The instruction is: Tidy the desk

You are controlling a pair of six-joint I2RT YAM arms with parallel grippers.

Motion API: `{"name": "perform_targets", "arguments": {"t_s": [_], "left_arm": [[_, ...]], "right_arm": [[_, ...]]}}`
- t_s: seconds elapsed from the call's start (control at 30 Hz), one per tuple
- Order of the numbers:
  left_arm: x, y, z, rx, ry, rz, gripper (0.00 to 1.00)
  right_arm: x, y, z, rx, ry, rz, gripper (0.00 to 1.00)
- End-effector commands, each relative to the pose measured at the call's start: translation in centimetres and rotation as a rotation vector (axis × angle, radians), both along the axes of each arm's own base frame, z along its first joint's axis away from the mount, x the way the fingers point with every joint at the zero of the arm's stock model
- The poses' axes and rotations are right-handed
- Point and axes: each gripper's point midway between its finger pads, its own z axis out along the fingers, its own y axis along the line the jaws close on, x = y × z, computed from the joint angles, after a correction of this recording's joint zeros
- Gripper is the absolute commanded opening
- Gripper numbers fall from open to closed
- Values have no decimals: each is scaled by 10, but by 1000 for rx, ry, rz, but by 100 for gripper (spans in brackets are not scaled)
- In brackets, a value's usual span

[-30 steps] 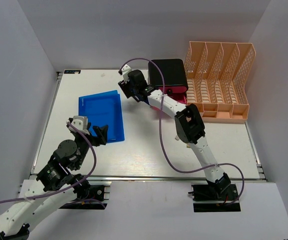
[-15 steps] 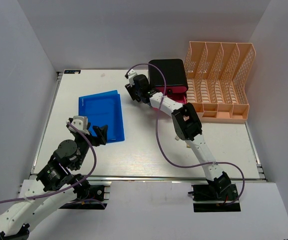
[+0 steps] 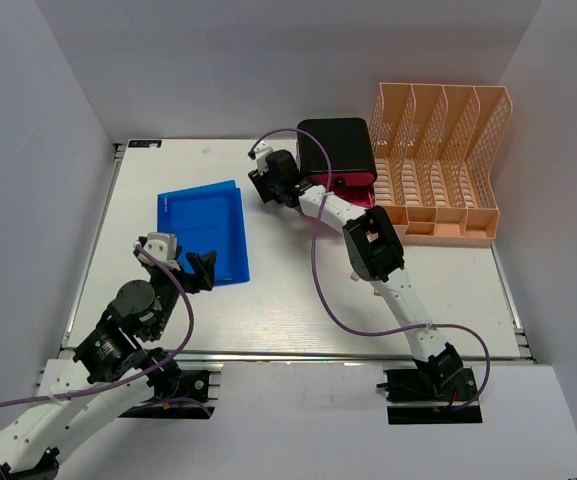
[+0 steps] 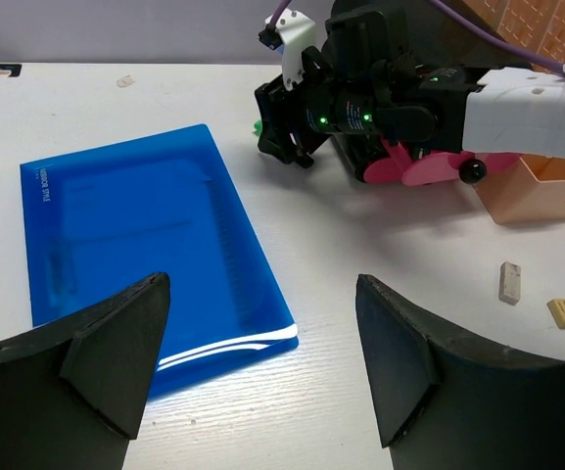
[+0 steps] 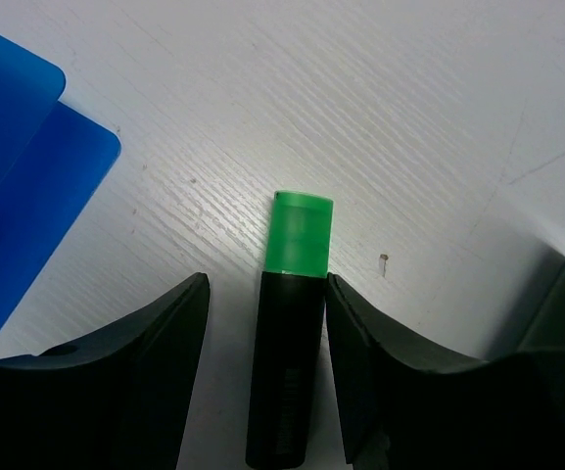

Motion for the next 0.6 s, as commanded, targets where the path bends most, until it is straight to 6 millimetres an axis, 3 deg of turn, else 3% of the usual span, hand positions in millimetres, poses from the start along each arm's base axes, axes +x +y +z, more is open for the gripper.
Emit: {"name": "perform_targets", "arguments": {"t_s": [0.0, 0.3, 0.47, 0.57], "left_arm": [[-1, 1, 3, -7, -17, -4, 86], [-3, 3, 6, -18, -30, -6, 86], [-3, 3, 7, -17, -33, -8, 86], [-3, 2, 7, -17, -33, -8, 86]], "right_arm": [[0, -1, 9, 23, 10, -1, 57], [-8, -11, -3, -27, 68, -10, 55], [-28, -19, -14, -70, 133, 36, 47], [-42, -23, -22, -102, 160, 69, 36]]}}
